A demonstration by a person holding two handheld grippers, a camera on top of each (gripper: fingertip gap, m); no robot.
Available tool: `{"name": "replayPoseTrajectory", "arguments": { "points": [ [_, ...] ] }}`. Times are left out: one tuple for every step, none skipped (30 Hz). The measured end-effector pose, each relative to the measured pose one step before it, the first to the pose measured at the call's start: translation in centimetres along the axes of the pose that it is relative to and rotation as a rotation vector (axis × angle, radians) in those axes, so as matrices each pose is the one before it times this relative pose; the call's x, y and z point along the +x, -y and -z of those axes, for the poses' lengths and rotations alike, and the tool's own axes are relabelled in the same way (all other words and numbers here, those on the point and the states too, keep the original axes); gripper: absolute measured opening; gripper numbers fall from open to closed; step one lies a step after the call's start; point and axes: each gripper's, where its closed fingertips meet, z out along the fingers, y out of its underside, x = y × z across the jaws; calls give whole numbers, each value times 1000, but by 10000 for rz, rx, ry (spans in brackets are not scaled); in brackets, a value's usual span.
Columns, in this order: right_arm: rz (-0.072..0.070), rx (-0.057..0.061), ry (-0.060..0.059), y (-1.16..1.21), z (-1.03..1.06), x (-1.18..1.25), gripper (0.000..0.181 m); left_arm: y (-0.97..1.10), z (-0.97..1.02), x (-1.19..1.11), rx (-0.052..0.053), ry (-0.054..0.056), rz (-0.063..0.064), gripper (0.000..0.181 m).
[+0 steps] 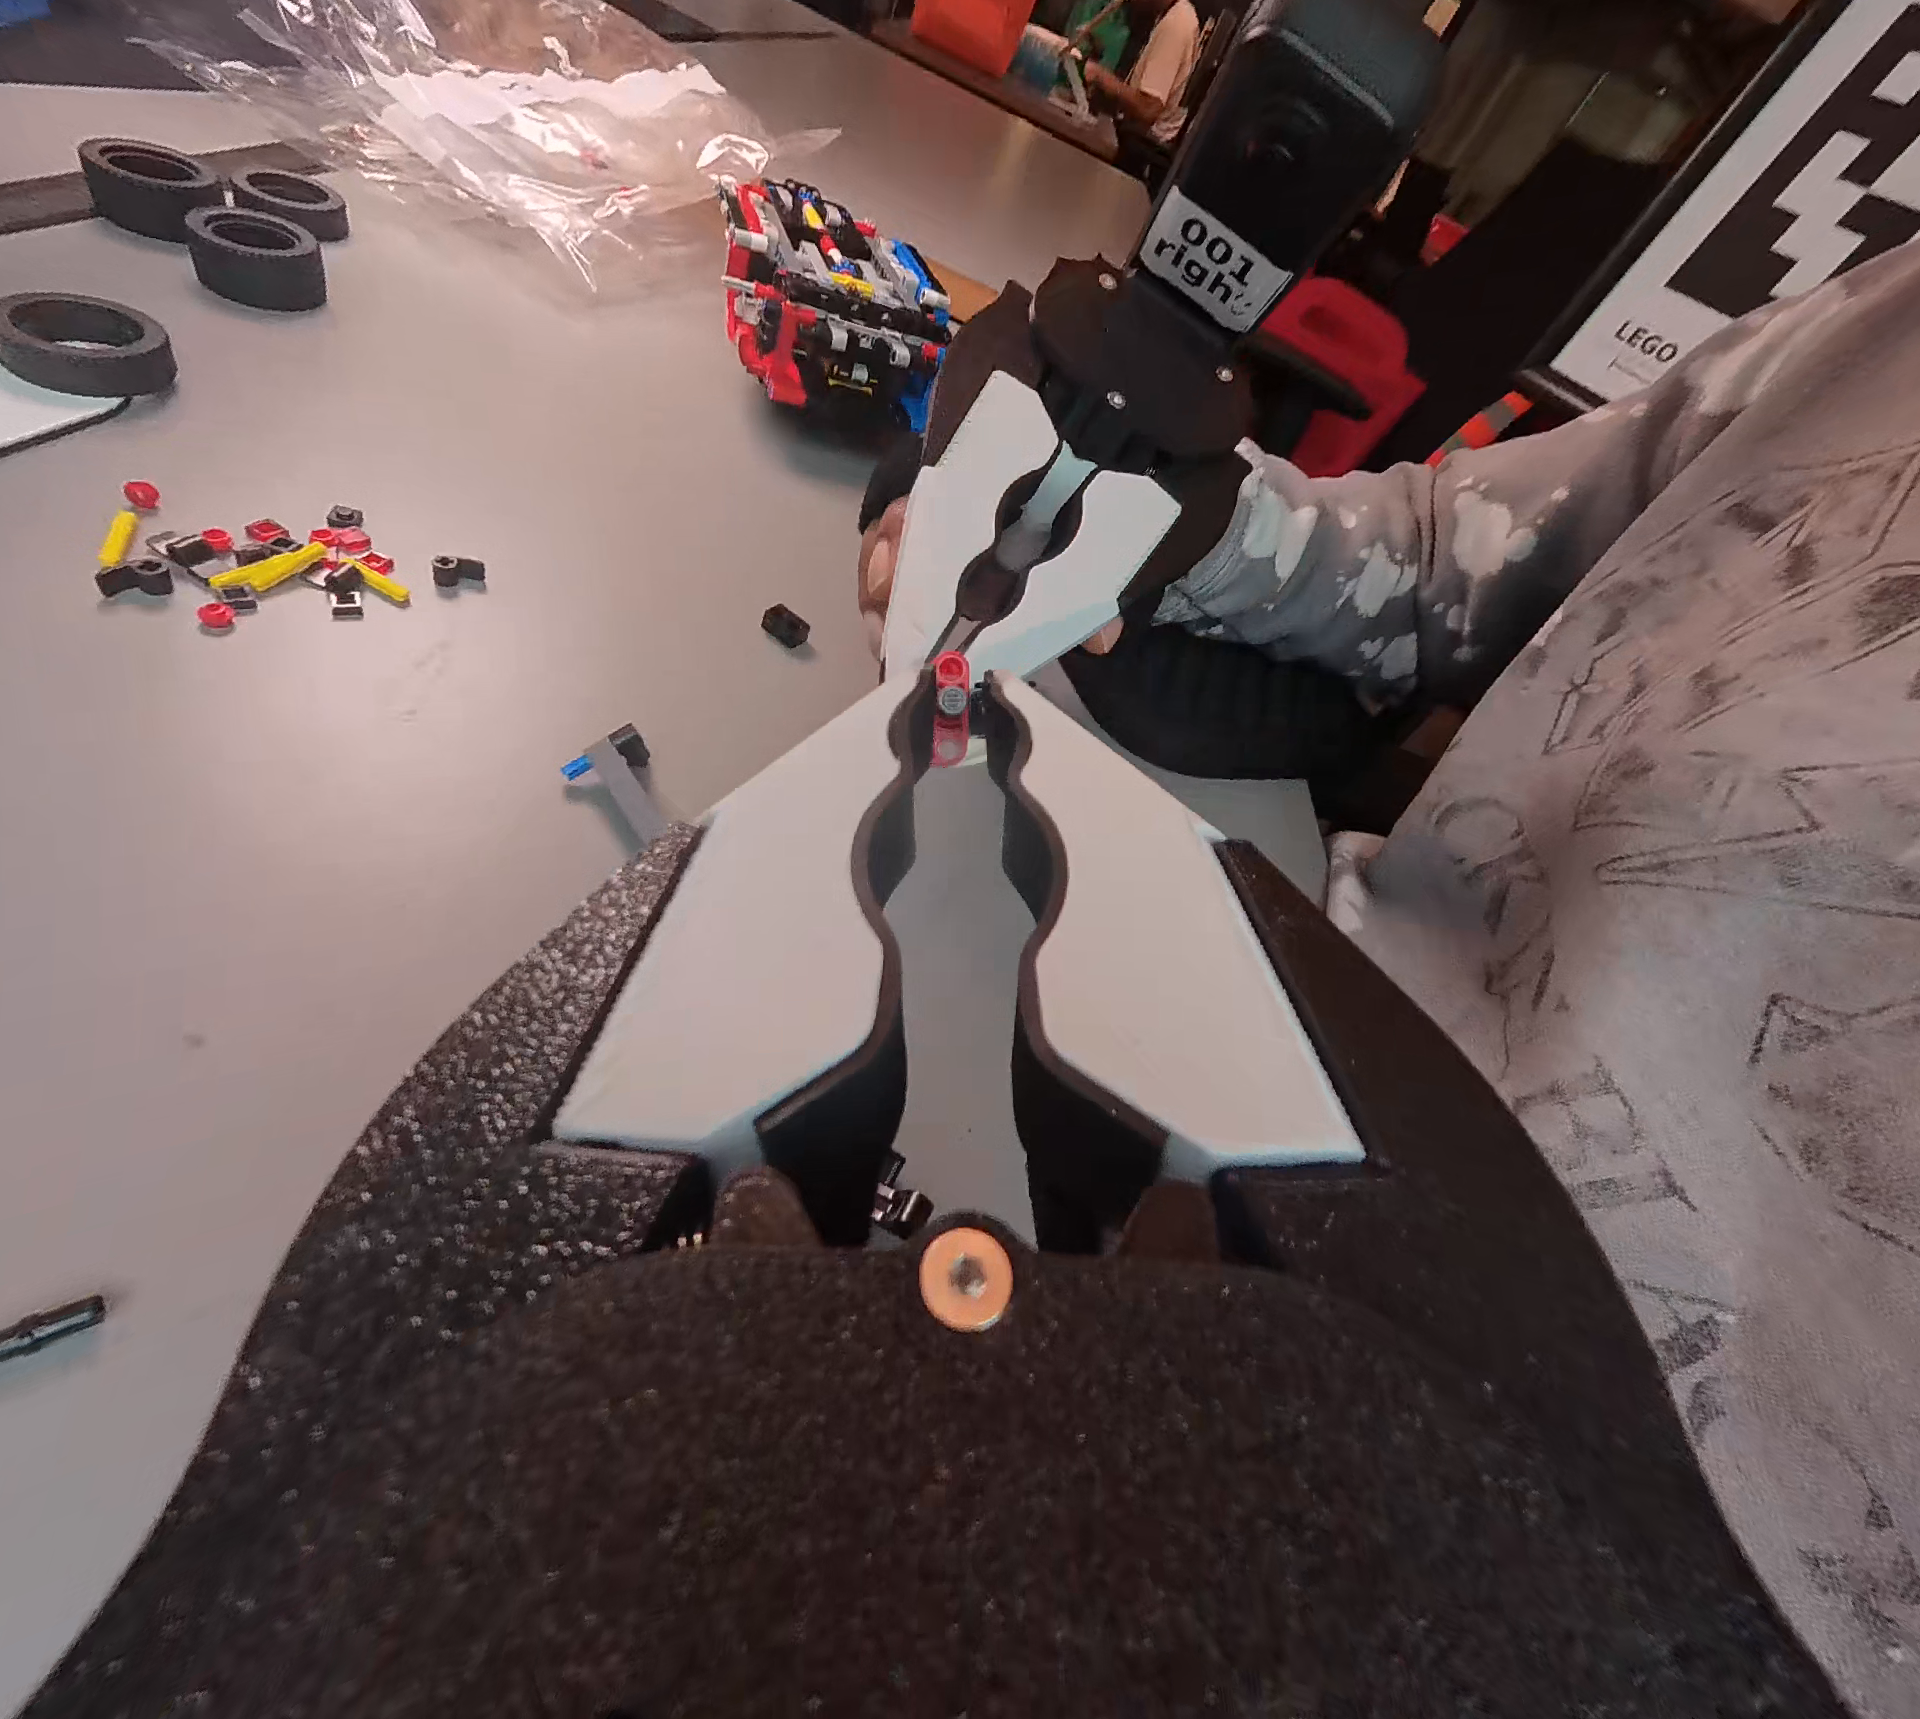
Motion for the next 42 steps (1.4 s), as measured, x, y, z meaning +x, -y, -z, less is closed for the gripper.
{"name": "replayPoseTrajectory", "arguments": {
  "points": [
    [-4,29,31,37,-30,-66,1,-263,-80,-45,-168,68,-114,5],
    [48,-2,-2,15,0,-12,1,-228,-71,-57,-147,71,-100,6],
    [83,-32,-27,-4,11,2,1,-184,-54,19,-113,38,-90,6],
    [81,11,-73,57,42,48,1,-207,-72,38,-137,29,-87,4],
    [86,-66,-34,-52,20,8,1,-150,-54,-11,-107,76,-110,3],
    [98,-22,-41,3,38,11,1,6,-22,-26,-14,85,-83,2],
    [84,7,-33,36,32,5,1,38,-29,67,4,20,-41,2],
    [45,-11,-38,36,34,51,1,78,-16,-11,53,36,-3,2],
    [81,-6,-78,25,37,103,1,59,-13,-37,68,28,31,2],
    [89,1,-41,15,15,32,1,40,-13,-19,73,-21,43,2],
    [30,-30,1,-33,14,-7,1,-27,-21,26,22,-50,15,2],
    [12,-43,-19,-66,-24,14,1,-34,-11,-33,7,12,-34,2],
    [73,-112,-21,-192,-52,4,1,4,-17,6,19,20,-58,4],
    [152,-152,-60,-269,-68,20,1,12,-47,112,18,-60,-11,8],
    [123,-63,-13,-133,-67,-82,1,-65,-79,83,-29,-62,57,11],
    [-82,86,113,89,-27,-192,1,-154,-98,48,-76,-39,32,9],
    [-213,93,159,124,-8,-169,1,-145,-78,-1,-64,21,-17,5],
    [-79,36,53,-4,6,-5,1,39,-17,5,34,39,-41,4],
    [18,38,27,46,39,-24,1,25,-3,12,-1,21,-24,3],
    [59,19,-29,48,47,17,1,57,-14,35,26,-2,-4,3],
    [56,49,-36,84,38,30,1,85,2,20,47,-1,11,3],
    [-27,137,-8,175,58,20,1,151,42,37,90,-28,40,3],
    [-176,324,-77,402,121,179,1,358,110,12,220,-18,66,3],
    [-264,460,54,559,209,89,2,495,173,72,324,-92,113,3],
    [-314,489,187,604,237,-12,14,524,209,176,339,-207,205,3],
    [-343,439,330,541,232,-167,34,448,173,139,311,-189,246,2],
    [-445,406,581,552,175,-579,52,130,70,-65,128,-43,139,2],
    [-404,254,408,379,49,-445,58,-112,-48,-24,-12,-17,-45,2],
    [-152,113,137,147,-110,-226,63,-107,-126,186,2,-73,-87,2],
    [19,-53,-47,-126,-240,-62,63,-100,-220,317,-22,-104,-55,2],
    [48,-171,-18,-332,-331,-140,63,-112,-290,275,-24,-52,-114,2],
    [13,-88,134,-210,-327,-389,57,-217,-332,253,-98,-31,-158,2],
    [-67,27,187,-13,-243,-431,44,-299,-328,218,-169,-4,-188,2],
    [-67,26,310,40,-136,-537,33,-266,-263,142,-161,46,-221,2],
    [36,22,126,32,10,-248,33,-119,-71,183,-100,-17,-207,2],
    [109,119,77,222,166,-111,32,91,79,153,-21,-28,-133,2],
    [4,63,104,214,125,-84,32,109,35,152,-18,18,-181,2],
    [42,0,41,104,49,-16,32,113,1,45,-64,120,-261,2],
    [64,-40,-32,30,-3,57,32,41,39,-26,-146,152,-333,2],
    [28,21,-31,109,-5,39,32,55,79,-38,-109,105,-261,2],
    [-23,19,34,96,2,-21,32,61,77,19,-46,25,-111,2],
    [-16,-29,24,-23,-25,10,32,-50,70,0,-76,21,-74,3]
  ]
}}
